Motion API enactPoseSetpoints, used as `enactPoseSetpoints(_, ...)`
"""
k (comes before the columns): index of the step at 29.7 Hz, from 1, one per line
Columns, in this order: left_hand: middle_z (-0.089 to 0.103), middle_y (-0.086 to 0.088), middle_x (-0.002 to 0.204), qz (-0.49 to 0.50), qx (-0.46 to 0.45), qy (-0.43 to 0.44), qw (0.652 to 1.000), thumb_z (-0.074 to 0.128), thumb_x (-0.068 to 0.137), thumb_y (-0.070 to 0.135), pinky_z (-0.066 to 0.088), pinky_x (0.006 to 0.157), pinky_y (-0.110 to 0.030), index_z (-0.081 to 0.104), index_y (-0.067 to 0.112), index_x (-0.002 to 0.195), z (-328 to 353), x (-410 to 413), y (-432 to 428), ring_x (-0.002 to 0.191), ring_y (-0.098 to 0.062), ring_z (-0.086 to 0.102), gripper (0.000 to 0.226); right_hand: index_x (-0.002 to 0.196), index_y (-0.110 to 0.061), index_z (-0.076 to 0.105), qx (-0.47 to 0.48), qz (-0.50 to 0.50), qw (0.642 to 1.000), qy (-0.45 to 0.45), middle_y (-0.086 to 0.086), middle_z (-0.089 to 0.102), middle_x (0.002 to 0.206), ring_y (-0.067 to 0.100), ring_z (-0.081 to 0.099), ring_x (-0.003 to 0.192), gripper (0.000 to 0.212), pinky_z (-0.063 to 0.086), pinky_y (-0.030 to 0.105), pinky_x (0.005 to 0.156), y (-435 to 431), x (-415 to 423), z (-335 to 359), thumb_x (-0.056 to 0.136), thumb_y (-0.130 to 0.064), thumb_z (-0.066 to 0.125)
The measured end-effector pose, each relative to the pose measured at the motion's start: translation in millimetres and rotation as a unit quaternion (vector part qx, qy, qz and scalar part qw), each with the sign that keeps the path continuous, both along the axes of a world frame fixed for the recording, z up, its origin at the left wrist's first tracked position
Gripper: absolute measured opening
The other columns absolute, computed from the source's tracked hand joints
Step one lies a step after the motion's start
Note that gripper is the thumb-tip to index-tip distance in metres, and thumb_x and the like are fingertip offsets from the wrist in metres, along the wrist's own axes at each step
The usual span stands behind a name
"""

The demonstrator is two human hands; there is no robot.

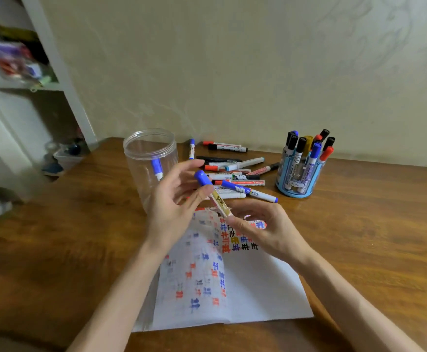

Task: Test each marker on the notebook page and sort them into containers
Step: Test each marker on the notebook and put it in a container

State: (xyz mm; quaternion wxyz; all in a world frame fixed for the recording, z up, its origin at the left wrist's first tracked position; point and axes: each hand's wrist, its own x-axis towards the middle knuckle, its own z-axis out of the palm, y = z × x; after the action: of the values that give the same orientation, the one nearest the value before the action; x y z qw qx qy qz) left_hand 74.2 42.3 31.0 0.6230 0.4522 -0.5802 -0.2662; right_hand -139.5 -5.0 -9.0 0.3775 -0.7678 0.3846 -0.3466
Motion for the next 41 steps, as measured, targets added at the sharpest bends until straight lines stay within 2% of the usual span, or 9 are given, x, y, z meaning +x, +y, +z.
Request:
enactPoseSetpoints(4, 0.075, -0.008, 0.111, 0.064, -0.088, 0.02, 0.994, 0.076, 0.088, 0.0, 0.056, 0.09, -0.026, 0.056, 0.007, 0.122, 35.5, 30.4, -1.1, 0.104, -0.02, 0.073, 0.04, 0.125, -0.027, 0.074, -0.014, -0.024, 1.0, 0.002, -0.014, 0.076, 0.112, 0.003, 0.072, 0.101, 0.04, 0.063, 0.035, 0.09, -18.8, 18.2, -6.5, 0.091, -0.046, 0.076)
enactPoseSetpoints(9, 0.071, -0.005, 0.12, 0.142, -0.173, -0.005, 0.975, 0.071, 0.094, 0.002, 0.056, 0.093, -0.029, 0.06, 0.007, 0.124, 77.6, 64.8, -8.3, 0.112, -0.017, 0.071, 0.033, 0.126, -0.025, 0.073, -0.052, -0.07, 0.996, 0.026, -0.012, 0.074, 0.114, 0.001, 0.07, 0.101, 0.03, 0.063, 0.032, 0.089, -41.8, 35.7, -8.9, 0.096, -0.026, 0.076)
enactPoseSetpoints(13, 0.063, -0.002, 0.121, 0.191, -0.204, -0.017, 0.96, 0.069, 0.096, 0.004, 0.056, 0.092, -0.029, 0.06, 0.001, 0.127, 91.5, 84.1, -20.3, 0.101, -0.012, 0.072, 0.032, 0.125, -0.03, 0.072, -0.061, -0.079, 0.993, 0.063, -0.012, 0.072, 0.118, 0.0, 0.065, 0.106, 0.034, 0.056, 0.015, 0.079, -49.0, 47.0, -13.6, 0.093, -0.026, 0.08)
enactPoseSetpoints(16, 0.062, -0.002, 0.122, 0.201, -0.211, -0.021, 0.956, 0.068, 0.096, 0.003, 0.057, 0.096, -0.036, 0.059, 0.005, 0.127, 89.6, 90.6, -27.8, 0.107, -0.023, 0.071, 0.032, 0.124, -0.034, 0.071, -0.072, -0.081, 0.989, 0.097, -0.011, 0.071, 0.123, 0.002, 0.063, 0.11, 0.035, 0.049, 0.012, 0.081, -50.2, 48.9, -16.0, 0.092, -0.023, 0.081)
enactPoseSetpoints(20, 0.062, 0.0, 0.123, 0.206, -0.184, -0.088, 0.957, 0.066, 0.096, -0.001, 0.057, 0.094, -0.03, 0.059, 0.009, 0.126, 76.5, 89.4, -30.9, 0.111, -0.005, 0.066, 0.032, 0.127, -0.03, 0.074, -0.098, -0.076, 0.981, 0.152, -0.009, 0.071, 0.13, 0.009, 0.062, 0.124, 0.034, 0.05, 0.026, 0.103, -50.4, 44.7, -19.3, 0.095, -0.02, 0.077)
enactPoseSetpoints(25, 0.071, 0.003, 0.114, 0.2, -0.102, -0.175, 0.959, 0.071, 0.094, 0.006, 0.058, 0.092, -0.029, 0.068, 0.012, 0.117, 47.5, 98.2, -38.6, 0.108, -0.009, 0.068, 0.024, 0.123, -0.032, 0.075, -0.113, -0.104, 0.966, 0.21, -0.008, 0.073, 0.127, 0.017, 0.06, 0.126, 0.025, 0.048, 0.045, 0.109, -52.4, 40.1, -26.2, 0.099, -0.026, 0.071)
enactPoseSetpoints(32, 0.073, 0.009, 0.111, 0.215, -0.072, -0.203, 0.953, 0.065, 0.1, 0.023, 0.055, 0.095, -0.025, 0.073, 0.016, 0.115, 35.5, 103.6, -34.4, 0.112, -0.003, 0.065, 0.019, 0.121, -0.032, 0.076, -0.124, -0.12, 0.951, 0.258, -0.007, 0.072, 0.125, 0.019, 0.056, 0.122, 0.024, 0.043, 0.044, 0.106, -50.0, 39.9, -23.1, 0.099, -0.041, 0.069)
enactPoseSetpoints(37, 0.072, 0.006, 0.112, 0.244, -0.112, -0.195, 0.943, 0.068, 0.098, 0.02, 0.053, 0.099, -0.025, 0.072, 0.013, 0.115, 29.0, 96.9, -25.3, 0.113, -0.005, 0.064, 0.019, 0.116, -0.025, 0.074, -0.108, -0.123, 0.967, 0.195, -0.004, 0.074, 0.121, 0.019, 0.063, 0.117, 0.019, 0.049, 0.046, 0.104, -43.1, 39.9, -15.0, 0.1, -0.033, 0.069)
enactPoseSetpoints(41, 0.071, -0.003, 0.107, 0.293, -0.206, -0.249, 0.9, 0.075, 0.093, 0.011, 0.046, 0.097, -0.027, 0.074, 0.006, 0.106, 10.9, 78.1, -9.9, 0.105, -0.014, 0.062, 0.014, 0.119, -0.024, 0.073, -0.087, -0.1, 0.981, 0.138, -0.006, 0.074, 0.121, 0.011, 0.066, 0.111, 0.02, 0.05, 0.022, 0.087, -35.8, 35.6, -3.0, 0.101, -0.032, 0.068)
